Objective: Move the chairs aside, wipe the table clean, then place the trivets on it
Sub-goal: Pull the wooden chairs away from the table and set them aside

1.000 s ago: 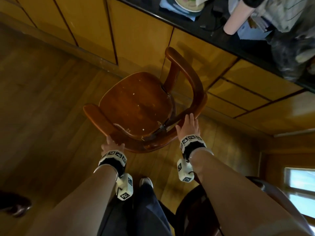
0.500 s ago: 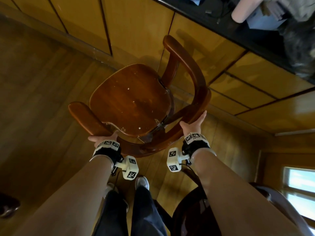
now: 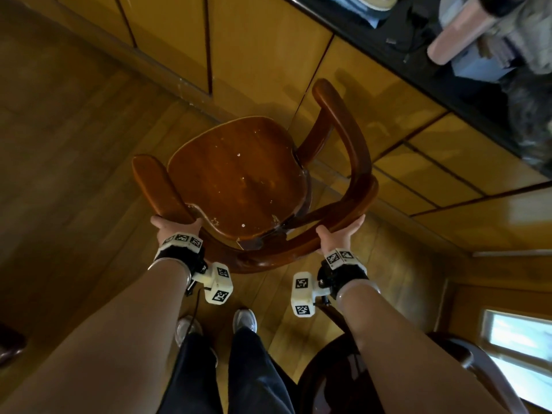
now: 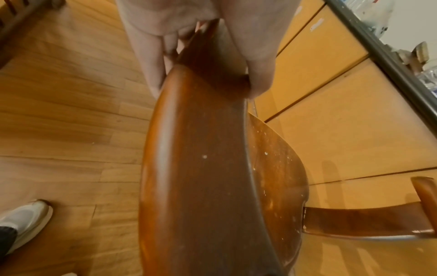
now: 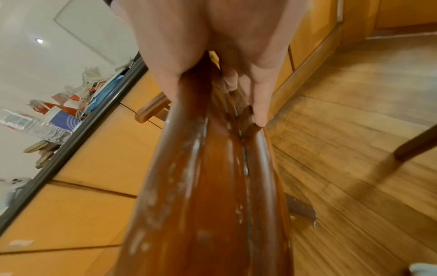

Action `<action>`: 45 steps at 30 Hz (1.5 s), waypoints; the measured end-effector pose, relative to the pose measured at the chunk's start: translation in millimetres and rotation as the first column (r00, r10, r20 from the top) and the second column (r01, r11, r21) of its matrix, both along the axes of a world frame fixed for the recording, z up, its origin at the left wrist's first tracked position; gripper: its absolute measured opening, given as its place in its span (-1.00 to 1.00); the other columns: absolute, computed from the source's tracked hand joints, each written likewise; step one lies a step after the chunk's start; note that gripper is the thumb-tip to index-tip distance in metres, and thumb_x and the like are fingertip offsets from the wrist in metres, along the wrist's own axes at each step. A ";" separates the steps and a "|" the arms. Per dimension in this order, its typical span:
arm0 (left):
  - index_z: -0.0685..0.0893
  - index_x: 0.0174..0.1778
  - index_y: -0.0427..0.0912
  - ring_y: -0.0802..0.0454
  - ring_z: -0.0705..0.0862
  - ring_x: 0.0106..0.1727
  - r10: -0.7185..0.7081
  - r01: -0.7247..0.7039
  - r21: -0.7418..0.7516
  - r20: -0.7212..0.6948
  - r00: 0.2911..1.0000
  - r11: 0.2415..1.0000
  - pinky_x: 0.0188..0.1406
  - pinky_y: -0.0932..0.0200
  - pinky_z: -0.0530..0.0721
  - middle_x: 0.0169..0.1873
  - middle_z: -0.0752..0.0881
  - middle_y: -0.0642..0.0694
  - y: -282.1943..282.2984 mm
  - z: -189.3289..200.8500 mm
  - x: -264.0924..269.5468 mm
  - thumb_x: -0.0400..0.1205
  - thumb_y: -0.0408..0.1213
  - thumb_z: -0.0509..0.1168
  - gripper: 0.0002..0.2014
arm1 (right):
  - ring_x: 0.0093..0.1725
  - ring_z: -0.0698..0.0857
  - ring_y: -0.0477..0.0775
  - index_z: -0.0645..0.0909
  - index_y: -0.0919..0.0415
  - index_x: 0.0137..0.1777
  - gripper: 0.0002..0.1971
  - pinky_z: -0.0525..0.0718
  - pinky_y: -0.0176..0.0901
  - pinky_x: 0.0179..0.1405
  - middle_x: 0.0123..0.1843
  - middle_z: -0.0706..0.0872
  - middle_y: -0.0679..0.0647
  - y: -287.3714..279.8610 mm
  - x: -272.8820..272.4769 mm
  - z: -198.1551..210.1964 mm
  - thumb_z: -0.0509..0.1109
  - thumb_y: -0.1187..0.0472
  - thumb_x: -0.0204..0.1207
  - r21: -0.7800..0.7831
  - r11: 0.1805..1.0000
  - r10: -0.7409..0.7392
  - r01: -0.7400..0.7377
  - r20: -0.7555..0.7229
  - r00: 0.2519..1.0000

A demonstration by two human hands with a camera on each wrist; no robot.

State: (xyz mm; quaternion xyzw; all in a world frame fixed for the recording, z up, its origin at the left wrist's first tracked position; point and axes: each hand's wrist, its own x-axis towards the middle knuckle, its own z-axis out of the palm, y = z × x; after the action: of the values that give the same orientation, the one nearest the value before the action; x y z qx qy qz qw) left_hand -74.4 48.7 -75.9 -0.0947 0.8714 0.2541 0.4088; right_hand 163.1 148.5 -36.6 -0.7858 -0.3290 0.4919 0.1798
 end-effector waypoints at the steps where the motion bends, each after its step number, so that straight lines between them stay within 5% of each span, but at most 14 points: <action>1: 0.12 0.53 -0.09 -0.41 0.63 0.18 0.002 -0.002 -0.005 0.000 1.000 1.000 0.12 -0.31 0.63 0.27 0.56 -0.33 -4.2 1.2 -5.6 0.42 -0.09 0.53 -0.13 | 0.05 0.66 0.31 -0.44 -0.34 0.59 0.08 0.64 0.45 0.17 0.15 0.57 0.22 -5.3 -4.3 0.1 0.36 0.34 0.53 -0.004 1.000 0.005 -0.005 -0.002 1.000; 5: 0.18 0.46 -0.07 -0.44 0.61 0.19 0.004 -0.005 -0.032 -0.019 1.000 0.999 0.14 -0.38 0.60 0.28 0.56 -0.34 -25.4 1.1 -27.7 0.40 -0.04 0.54 -0.17 | -0.11 0.67 0.19 -0.47 -0.30 0.60 0.08 0.69 0.32 0.12 -0.04 0.57 0.12 -25.2 -23.7 0.6 0.33 0.40 0.54 0.003 0.999 0.034 -0.034 -0.058 0.998; 8: 0.19 0.44 -0.06 -0.45 0.61 0.21 0.030 -0.033 -0.046 -0.050 0.998 0.998 0.18 -0.42 0.57 0.30 0.55 -0.34 -43.4 2.6 -46.4 0.39 -0.05 0.54 -0.18 | -0.04 0.71 0.22 -0.50 -0.28 0.59 0.09 0.73 0.30 0.08 0.00 0.57 0.13 -39.5 -43.2 0.1 0.33 0.40 0.56 0.002 0.997 0.072 -0.072 -0.085 0.994; 10: 0.20 0.43 -0.04 -0.45 0.60 0.21 0.065 -0.068 -0.047 -0.060 0.996 0.997 0.18 -0.42 0.57 0.31 0.54 -0.33 -55.7 3.7 -59.6 0.40 -0.05 0.53 -0.21 | -0.14 0.71 0.17 -0.52 -0.25 0.59 0.07 0.78 0.14 -0.14 -0.05 0.61 0.14 -46.3 -58.0 -0.3 0.33 0.38 0.59 -0.001 0.994 0.105 -0.106 -0.090 0.990; 13: 0.21 0.44 -0.06 -0.43 0.59 0.23 0.098 -0.102 -0.052 -0.082 0.992 0.993 0.19 -0.41 0.56 0.33 0.53 -0.33 -74.7 5.3 -82.2 0.41 -0.03 0.53 -0.20 | -0.34 0.65 0.08 -0.54 -0.20 0.59 0.05 0.61 -0.19 -0.46 -0.22 0.64 0.15 -57.3 -84.1 0.9 0.33 0.33 0.61 0.002 0.986 0.167 -0.167 -0.081 0.983; 19: 0.21 0.48 -0.11 -0.45 0.58 0.26 0.166 -0.172 -0.032 -0.137 0.977 0.985 0.22 -0.42 0.54 0.34 0.53 -0.35 -115.5 3.8 -141.3 0.40 -0.01 0.53 -0.16 | -0.36 0.67 0.05 -0.61 -0.17 0.56 0.05 0.68 -0.12 -0.30 -0.23 0.66 0.16 -85.3 -147.6 -2.7 0.32 0.25 0.63 -0.007 0.949 0.314 -0.315 -0.084 0.946; 24: 0.18 0.52 -0.06 -0.43 0.56 0.31 0.273 -0.275 0.007 -0.153 0.950 0.961 0.24 -0.40 0.54 0.37 0.52 -0.33 -146.4 -1.5 -189.1 0.42 -0.06 0.53 -0.15 | -0.34 0.68 0.02 -0.69 -0.11 0.52 0.08 0.72 -0.11 -0.20 0.22 0.67 0.39 -108.9 -200.9 -9.6 0.33 0.13 0.64 -0.014 0.908 0.416 -0.418 -0.077 0.906; 27: 0.13 0.59 -0.01 -0.40 0.53 0.36 0.330 -0.328 0.038 -0.156 0.931 0.944 0.30 -0.37 0.51 0.41 0.49 -0.31 -159.9 -2.1 -210.3 0.45 -0.11 0.51 -0.13 | -0.33 0.67 0.03 -0.72 -0.07 0.51 0.09 0.70 -0.10 -0.13 0.27 0.65 0.43 -117.1 -226.9 -11.3 0.33 0.11 0.64 -0.030 0.881 0.471 -0.473 -0.063 0.880; 31: -0.01 0.64 0.07 -0.42 0.49 0.39 0.320 -0.317 0.048 -0.079 0.944 0.947 0.33 -0.38 0.45 0.46 0.44 -0.31 -175.3 4.4 -223.9 0.52 -0.19 0.46 -0.09 | 0.12 0.73 0.30 -0.75 -0.06 0.47 0.10 0.68 0.07 0.18 0.44 0.53 0.44 -122.1 -246.5 -6.1 0.32 0.08 0.65 -0.058 0.853 0.519 -0.519 -0.019 0.855; 36: -0.07 0.66 0.17 -0.37 0.54 0.33 0.323 -0.320 0.053 -0.043 0.946 0.946 0.29 -0.28 0.52 0.42 0.46 -0.33 -177.4 10.9 -196.9 0.54 -0.33 0.41 -0.06 | 0.24 0.66 0.34 -0.48 -0.04 0.65 -0.01 0.64 0.13 0.21 0.44 0.55 0.32 -112.9 -252.3 2.9 0.33 0.07 0.61 -0.171 0.891 0.424 -0.421 -0.025 0.905; 40: -0.09 0.67 0.17 -0.37 0.49 0.36 0.355 -0.355 -0.008 -0.020 0.935 0.935 0.28 -0.25 0.48 0.46 0.34 -0.34 -164.9 17.4 -159.2 0.58 -0.30 0.38 -0.10 | 0.24 0.62 0.30 -0.36 0.08 0.68 -0.17 0.52 0.00 -0.01 0.48 0.50 0.34 -87.4 -243.1 20.8 0.22 0.14 0.69 -0.201 0.858 0.491 -0.472 0.051 0.870; 45: 0.06 0.67 -0.06 -0.36 0.50 0.39 0.399 -0.399 -0.029 0.032 0.916 0.917 0.32 -0.16 0.46 0.44 0.43 -0.36 -155.2 19.5 -117.7 0.61 -0.21 0.35 -0.22 | 0.49 0.42 0.38 -0.05 0.24 0.68 -0.36 0.43 0.08 0.29 0.58 0.33 0.37 -40.5 -233.3 32.2 0.15 0.09 0.73 -0.316 0.774 0.606 -0.549 0.117 0.787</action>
State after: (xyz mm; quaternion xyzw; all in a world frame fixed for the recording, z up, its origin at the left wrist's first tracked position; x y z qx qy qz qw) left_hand -192.1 -106.5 -56.4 -0.2795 0.8287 0.3209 0.3636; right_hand -70.2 108.1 -4.4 -0.7105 -0.5036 0.4758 -0.1236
